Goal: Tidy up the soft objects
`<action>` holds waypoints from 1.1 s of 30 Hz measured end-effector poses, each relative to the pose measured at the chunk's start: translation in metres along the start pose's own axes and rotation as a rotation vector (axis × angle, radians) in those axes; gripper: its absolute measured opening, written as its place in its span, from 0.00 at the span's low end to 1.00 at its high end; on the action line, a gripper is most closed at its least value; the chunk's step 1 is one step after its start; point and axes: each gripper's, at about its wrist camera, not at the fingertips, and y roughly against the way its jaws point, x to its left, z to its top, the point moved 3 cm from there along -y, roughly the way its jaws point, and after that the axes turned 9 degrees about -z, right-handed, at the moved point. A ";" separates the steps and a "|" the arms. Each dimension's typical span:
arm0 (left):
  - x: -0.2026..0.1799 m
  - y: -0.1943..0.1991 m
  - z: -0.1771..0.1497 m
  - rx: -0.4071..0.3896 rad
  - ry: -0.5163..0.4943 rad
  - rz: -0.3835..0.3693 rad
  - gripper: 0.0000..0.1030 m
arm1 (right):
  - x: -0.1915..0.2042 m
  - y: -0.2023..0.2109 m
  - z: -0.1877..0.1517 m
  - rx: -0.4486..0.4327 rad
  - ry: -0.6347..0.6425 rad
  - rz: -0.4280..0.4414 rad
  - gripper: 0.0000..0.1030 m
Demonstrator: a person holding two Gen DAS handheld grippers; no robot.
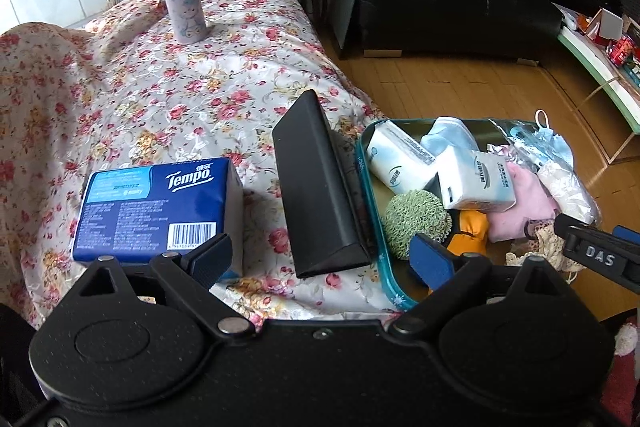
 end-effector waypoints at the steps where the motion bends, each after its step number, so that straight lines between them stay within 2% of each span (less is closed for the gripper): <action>1: 0.000 0.001 -0.001 -0.003 0.001 0.002 0.89 | 0.002 -0.001 0.000 0.001 0.010 -0.005 0.79; 6: -0.005 0.007 -0.006 -0.016 -0.010 0.012 0.89 | 0.007 -0.004 0.001 0.001 0.030 -0.016 0.79; 19: -0.014 0.010 -0.016 -0.019 -0.014 0.038 0.89 | -0.004 0.007 -0.007 -0.035 -0.016 -0.004 0.79; 33: -0.002 0.012 -0.015 -0.021 0.027 0.032 0.90 | 0.005 0.008 -0.010 -0.043 0.024 -0.011 0.80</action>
